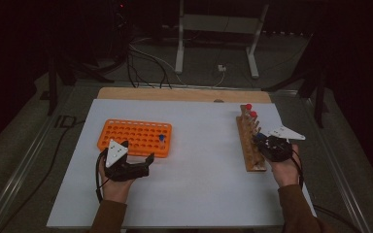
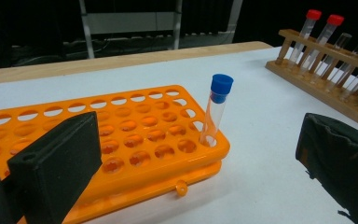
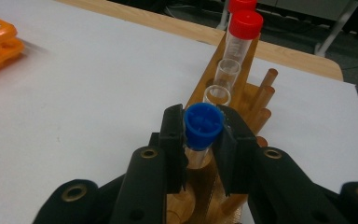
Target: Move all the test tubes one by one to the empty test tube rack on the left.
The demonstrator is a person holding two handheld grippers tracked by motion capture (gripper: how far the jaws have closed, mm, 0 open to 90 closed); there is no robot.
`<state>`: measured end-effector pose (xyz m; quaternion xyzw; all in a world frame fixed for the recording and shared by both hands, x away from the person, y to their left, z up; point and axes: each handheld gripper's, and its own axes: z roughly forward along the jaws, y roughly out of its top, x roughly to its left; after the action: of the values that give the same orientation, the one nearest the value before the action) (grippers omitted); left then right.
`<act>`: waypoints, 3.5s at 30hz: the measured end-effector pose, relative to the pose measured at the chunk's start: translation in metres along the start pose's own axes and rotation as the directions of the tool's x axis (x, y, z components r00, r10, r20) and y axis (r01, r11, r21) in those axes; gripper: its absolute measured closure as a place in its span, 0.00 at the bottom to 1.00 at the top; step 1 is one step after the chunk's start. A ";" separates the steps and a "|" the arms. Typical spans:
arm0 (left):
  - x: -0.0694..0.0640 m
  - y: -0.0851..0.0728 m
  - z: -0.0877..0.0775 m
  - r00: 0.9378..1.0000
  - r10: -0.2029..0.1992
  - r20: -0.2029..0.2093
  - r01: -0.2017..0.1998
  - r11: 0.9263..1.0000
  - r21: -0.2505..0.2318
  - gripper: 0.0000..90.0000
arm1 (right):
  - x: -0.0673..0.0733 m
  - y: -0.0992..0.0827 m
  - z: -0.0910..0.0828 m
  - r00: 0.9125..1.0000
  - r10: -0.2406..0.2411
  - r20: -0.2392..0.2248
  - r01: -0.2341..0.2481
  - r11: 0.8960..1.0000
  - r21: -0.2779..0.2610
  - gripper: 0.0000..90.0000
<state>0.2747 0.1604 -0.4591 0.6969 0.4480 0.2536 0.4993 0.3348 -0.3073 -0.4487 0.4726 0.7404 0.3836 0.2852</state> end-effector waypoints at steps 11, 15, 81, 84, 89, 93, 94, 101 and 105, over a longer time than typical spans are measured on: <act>-0.001 0.000 0.000 1.000 0.000 0.003 0.000 1.000 0.001 0.01 | 0.000 -0.001 0.009 1.000 0.014 -0.016 -0.014 1.000 0.017 0.84; -0.001 0.000 0.000 1.000 0.000 0.004 0.000 1.000 0.001 0.01 | 0.000 -0.001 0.010 1.000 0.016 -0.011 -0.016 1.000 0.023 0.84; -0.037 0.006 0.017 0.993 0.097 0.073 -0.098 0.995 0.007 0.01 | 0.048 0.045 -0.011 0.975 -0.057 -0.217 0.047 0.997 -0.054 0.85; -0.048 0.007 0.023 0.988 0.119 0.103 -0.121 0.992 0.017 0.01 | 0.053 0.046 -0.010 0.970 -0.057 -0.238 0.045 0.997 -0.055 0.85; -0.064 0.011 0.034 0.980 0.140 0.144 -0.144 0.989 0.018 0.03 | 0.064 0.047 -0.005 0.960 -0.064 -0.272 0.053 0.997 -0.049 0.85; -0.076 0.015 0.042 0.974 0.149 0.172 -0.154 0.988 0.014 0.04 | 0.074 0.049 -0.004 0.950 -0.072 -0.303 0.058 0.997 -0.054 0.85; -0.080 0.016 0.044 0.973 0.148 0.178 -0.153 0.988 0.014 0.05 | 0.077 0.050 -0.004 0.948 -0.074 -0.309 0.060 0.997 -0.054 0.85; -0.101 0.020 0.062 0.961 0.161 0.226 -0.171 0.985 0.023 0.14 | 0.097 0.054 -0.002 0.926 -0.087 -0.368 0.071 0.996 -0.058 0.85; -0.110 0.021 0.071 0.958 0.163 0.236 -0.175 0.984 0.029 0.19 | 0.104 0.055 -0.002 0.917 -0.100 -0.386 0.082 0.995 -0.061 0.85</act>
<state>0.2876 0.0282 -0.4560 0.7696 0.3316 0.2009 0.5073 0.3193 -0.1980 -0.4080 0.3458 0.7948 0.4722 0.1606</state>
